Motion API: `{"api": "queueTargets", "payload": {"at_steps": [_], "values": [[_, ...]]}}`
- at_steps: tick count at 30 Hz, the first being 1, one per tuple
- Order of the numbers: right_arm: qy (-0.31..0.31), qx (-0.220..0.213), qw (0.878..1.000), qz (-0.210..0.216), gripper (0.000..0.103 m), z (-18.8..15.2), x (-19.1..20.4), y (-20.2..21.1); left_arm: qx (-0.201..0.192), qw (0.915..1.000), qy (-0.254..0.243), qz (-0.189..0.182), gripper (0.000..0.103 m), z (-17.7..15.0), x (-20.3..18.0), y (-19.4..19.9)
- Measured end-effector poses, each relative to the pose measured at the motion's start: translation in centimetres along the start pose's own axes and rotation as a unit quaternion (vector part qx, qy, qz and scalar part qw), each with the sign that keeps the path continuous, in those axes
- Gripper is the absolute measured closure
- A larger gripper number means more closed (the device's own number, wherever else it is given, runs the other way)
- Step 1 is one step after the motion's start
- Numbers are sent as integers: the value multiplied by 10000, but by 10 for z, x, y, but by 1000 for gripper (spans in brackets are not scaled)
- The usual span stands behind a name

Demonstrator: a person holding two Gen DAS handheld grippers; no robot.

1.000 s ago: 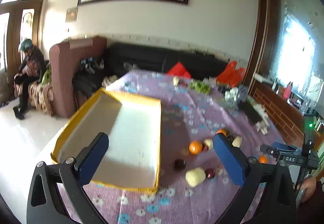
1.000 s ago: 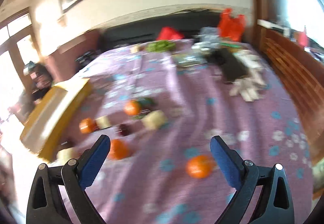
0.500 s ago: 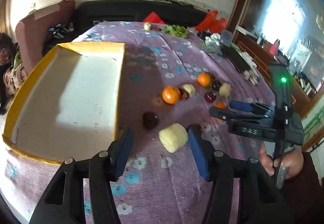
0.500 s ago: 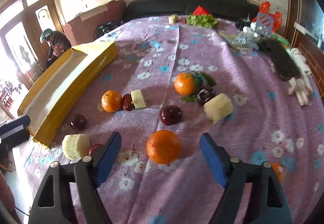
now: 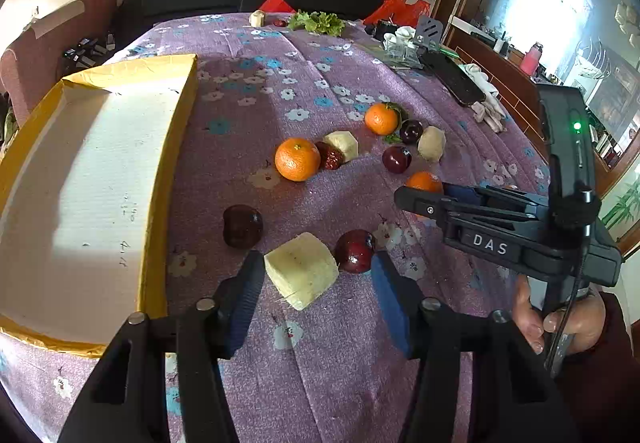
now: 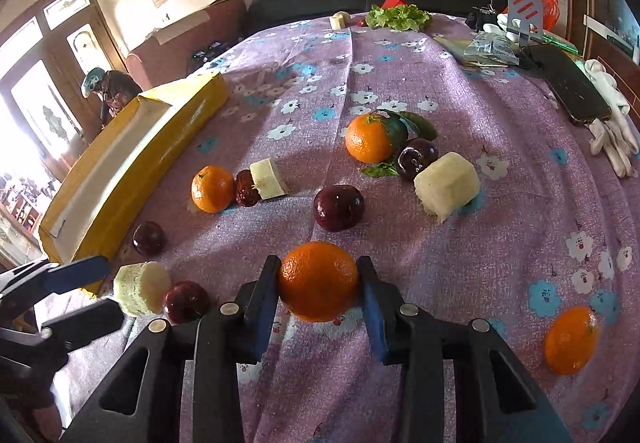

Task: Organize fruits
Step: 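Close the right tool on the orange while the left tool grasps the pale cube, then carry both held items over the yellow tray and open both tools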

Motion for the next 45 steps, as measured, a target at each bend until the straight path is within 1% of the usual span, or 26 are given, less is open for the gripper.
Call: {"api": "queueTargets", "payload": {"at_steps": [2, 3, 5, 7, 8, 9, 10, 11, 13, 15, 16, 17, 18, 21, 24, 26, 30, 32, 35, 38, 39, 41, 42, 45], "values": [[-4, -9, 10000, 22, 61, 0, 0, 0, 5, 10000, -6, 53, 63, 0, 2, -3], [-1, -16, 10000, 28, 61, 0, 0, 0, -8, 10000, 42, 75, 65, 0, 5, -4], [20, -23, 10000, 24, 61, 0, 0, 0, -1, 9998, 136, 110, 72, 1, 10, -4], [58, -31, 10000, 2, 61, -1, 1, 0, 32, 9997, 235, 83, 72, 1, 12, -4], [72, -34, 10000, -3, 61, -1, 1, -1, 39, 9996, 257, 110, 71, 1, 13, -4], [86, -36, 10000, -6, 61, -1, 1, -1, 29, 9995, 260, 190, 66, 1, 14, -4], [87, -37, 10000, -8, 61, -1, 1, -1, 25, 9993, 230, 303, 51, 1, 16, -5], [84, -39, 10000, -7, 61, -1, 1, -1, -16, 9990, 190, 403, 38, 2, 17, -5], [83, -40, 10000, -5, 61, -1, 1, -1, -79, 9987, 205, 454, 36, 2, 17, -7], [81, -41, 10000, -3, 61, -1, 1, -1, -23, 9989, 211, 412, 36, 1, 15, -11], [80, -43, 10000, -3, 61, -1, 2, -1, -35, 9986, 132, 513, 41, 1, 15, -13], [85, -40, 10000, -7, 61, -1, 1, -1, -40, 9981, 7, 622, 57, 0, 13, -16], [96, -45, 9999, -13, 61, -1, 2, -1, -11, 9990, 29, 439, 65, -1, 10, -18], [135, -64, 9999, -43, 61, 0, 2, -1, -81, 9986, 87, 515, 65, -2, 9, -18], [105, -86, 9999, -36, 62, 0, 2, -1, -115, 9988, 358, 307, 65, -4, 10, -10], [88, -101, 9999, -33, 62, 0, 1, 0, -233, 9984, 460, 248, 65, -2, 12, 2], [63, -229, 9997, -110, 62, 3, 0, 7, -638, 9957, 637, 196, 65, 12, 26, 47], [63, -331, 9993, -139, 62, 8, 5, 19, -834, 9940, 641, 304, 65, 20, 38, 69], [217, -494, 9985, -38, 62, 23, 25, 42, -1167, 9891, 702, 563, 65, 35, 69, 109], [449, -674, 9962, 327, 62, 50, 64, 63, -1358, 9834, 692, 983, 65, 48, 103, 131], [536, -697, 9948, 515, 62, 61, 83, 66, -1388, 9801, 666, 1251, 65, 53, 120, 138], [666, -685, 9923, 787, 61, 74, 111, 65, -1360, 9763, 590, 1575, 65, 60, 147, 144], [744, -647, 9902, 994, 61, 83, 134, 61, -1321, 9746, 586, 1709, 65, 63, 159, 145], [948, -464, 9848, 1377, 61, 86, 182, 40, -1206, 9689, 644, 2065, 65, 61, 196, 140]]}}
Point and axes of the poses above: each gripper's, at about its wrist camera, not at the fingertips, and y roughly against the way its jaws point, x to its left, z to its top, the point moved 7 cm from there along -y, roughly the way its jaws point, and after that the axes turned 12 degrees about -x, right-handed, at the moved point
